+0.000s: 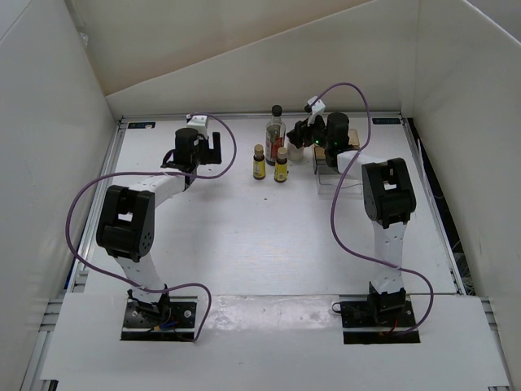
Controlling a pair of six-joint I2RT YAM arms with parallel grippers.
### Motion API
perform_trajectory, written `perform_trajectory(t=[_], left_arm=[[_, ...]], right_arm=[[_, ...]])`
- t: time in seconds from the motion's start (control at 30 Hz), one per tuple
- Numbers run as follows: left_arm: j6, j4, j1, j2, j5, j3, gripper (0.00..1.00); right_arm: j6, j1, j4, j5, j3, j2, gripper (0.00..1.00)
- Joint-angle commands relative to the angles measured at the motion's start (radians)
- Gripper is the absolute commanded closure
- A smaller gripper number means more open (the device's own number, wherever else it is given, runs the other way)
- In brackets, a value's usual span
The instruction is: Organize the condiment bottles
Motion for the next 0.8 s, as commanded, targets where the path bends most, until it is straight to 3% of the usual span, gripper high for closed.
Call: perform_trajectory(t=[0.0, 0.1, 0.2, 0.5, 0.77], left_arm=[[-0.017, 0.006, 0.004, -0.002, 0.023, 0.041, 0.00], [-0.015, 0.006, 0.004, -0.003, 0.022, 0.041, 0.00], [-0.014, 0.004, 0.002, -0.005, 0.024, 0.043, 0.00], [-0.014, -0.003, -0.001, -0.006, 0.025, 0.048, 0.00], [-0.014, -0.002, -0.001, -0.006, 0.025, 0.048, 0.00]], right_arm=[[0.002, -0.004, 0.057, 0.025, 0.025, 0.003, 0.58], [0.019, -0.009, 0.062, 0.024, 0.022, 0.002, 0.60], [0.033, -0.009, 0.068, 0.028, 0.019, 0.000, 0.48], [0.065, -0.009, 0.089, 0.022, 0.024, 0.006, 0.45], [0.073, -0.010, 0.083, 0.024, 0.028, 0.006, 0.35]])
